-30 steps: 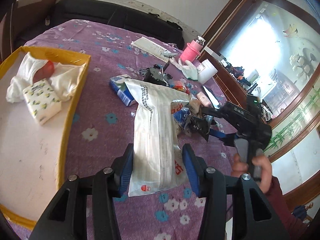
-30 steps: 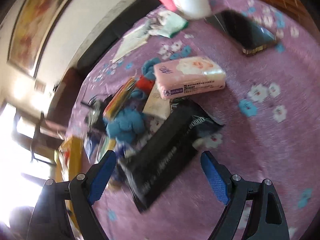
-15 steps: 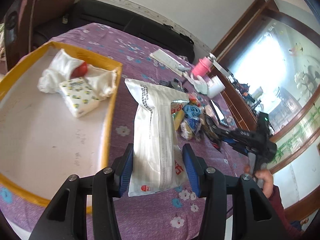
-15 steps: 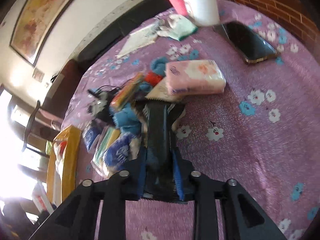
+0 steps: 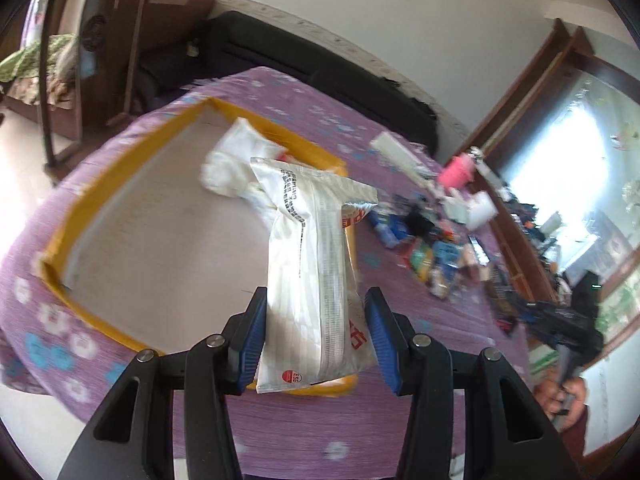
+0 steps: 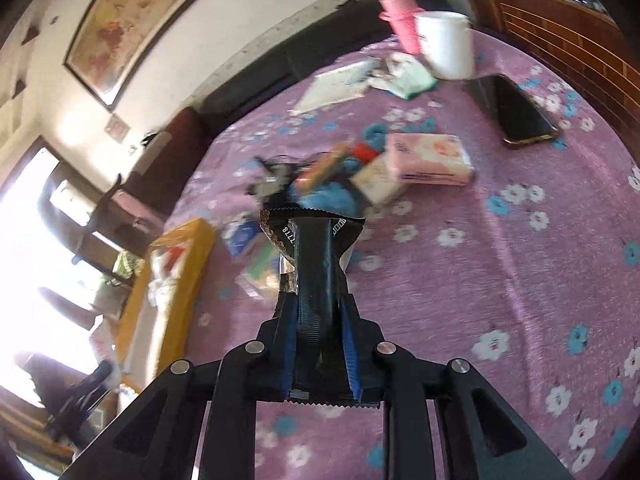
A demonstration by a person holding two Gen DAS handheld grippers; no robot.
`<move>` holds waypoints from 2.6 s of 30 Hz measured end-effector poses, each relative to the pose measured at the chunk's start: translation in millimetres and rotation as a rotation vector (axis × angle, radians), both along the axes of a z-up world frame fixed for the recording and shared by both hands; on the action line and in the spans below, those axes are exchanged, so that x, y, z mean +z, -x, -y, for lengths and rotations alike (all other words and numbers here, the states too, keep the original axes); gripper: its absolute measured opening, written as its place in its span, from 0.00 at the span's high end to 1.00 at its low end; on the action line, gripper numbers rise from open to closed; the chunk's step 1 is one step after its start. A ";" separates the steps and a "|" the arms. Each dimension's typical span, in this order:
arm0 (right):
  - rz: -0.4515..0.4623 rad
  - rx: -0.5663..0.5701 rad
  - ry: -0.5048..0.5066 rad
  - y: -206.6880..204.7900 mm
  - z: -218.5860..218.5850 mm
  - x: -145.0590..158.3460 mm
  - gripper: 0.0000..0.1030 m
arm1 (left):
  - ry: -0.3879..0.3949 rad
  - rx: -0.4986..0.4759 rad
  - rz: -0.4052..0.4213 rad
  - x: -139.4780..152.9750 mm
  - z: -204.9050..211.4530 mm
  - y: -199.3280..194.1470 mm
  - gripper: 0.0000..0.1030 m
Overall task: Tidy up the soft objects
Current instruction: 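Place the white bag in the tray with the left gripper while the right gripper brings the black snack pack, then open both grippers and withdraw them from the tray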
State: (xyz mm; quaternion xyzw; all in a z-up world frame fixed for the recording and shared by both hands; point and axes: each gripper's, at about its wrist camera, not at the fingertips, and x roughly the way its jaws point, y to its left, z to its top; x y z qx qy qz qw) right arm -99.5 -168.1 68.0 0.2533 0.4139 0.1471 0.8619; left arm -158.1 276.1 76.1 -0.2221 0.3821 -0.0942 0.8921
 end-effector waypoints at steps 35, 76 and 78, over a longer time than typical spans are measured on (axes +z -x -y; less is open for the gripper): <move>-0.128 0.541 0.180 -108.3 -345.5 -44.3 0.78 | 0.043 0.102 -0.152 -33.0 -92.6 -148.9 0.42; 0.286 0.041 0.200 50.0 -122.2 12.3 0.18 | -0.292 0.452 0.076 7.2 -32.0 53.0 0.14; 0.301 0.039 0.196 53.6 -115.3 12.0 0.16 | -0.299 0.445 0.051 4.8 -25.5 50.0 0.14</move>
